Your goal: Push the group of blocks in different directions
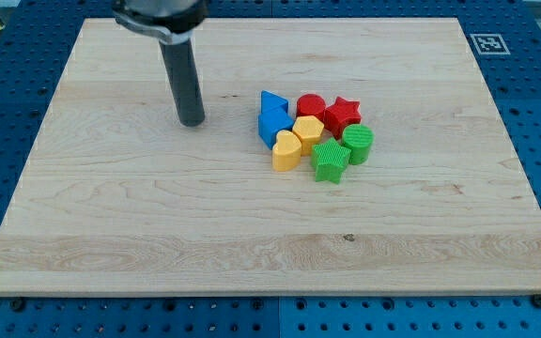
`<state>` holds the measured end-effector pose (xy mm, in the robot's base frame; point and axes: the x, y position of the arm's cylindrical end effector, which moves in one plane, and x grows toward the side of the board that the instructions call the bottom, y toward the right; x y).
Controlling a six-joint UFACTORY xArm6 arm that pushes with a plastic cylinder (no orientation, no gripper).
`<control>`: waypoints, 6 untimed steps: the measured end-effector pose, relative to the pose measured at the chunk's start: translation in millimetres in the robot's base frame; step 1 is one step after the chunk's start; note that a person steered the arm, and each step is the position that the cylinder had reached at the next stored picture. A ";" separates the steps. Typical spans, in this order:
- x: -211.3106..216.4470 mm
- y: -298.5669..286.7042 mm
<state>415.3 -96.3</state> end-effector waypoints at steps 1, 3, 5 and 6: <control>25.5 41.2; 23.6 127.6; 9.9 122.0; 9.1 146.0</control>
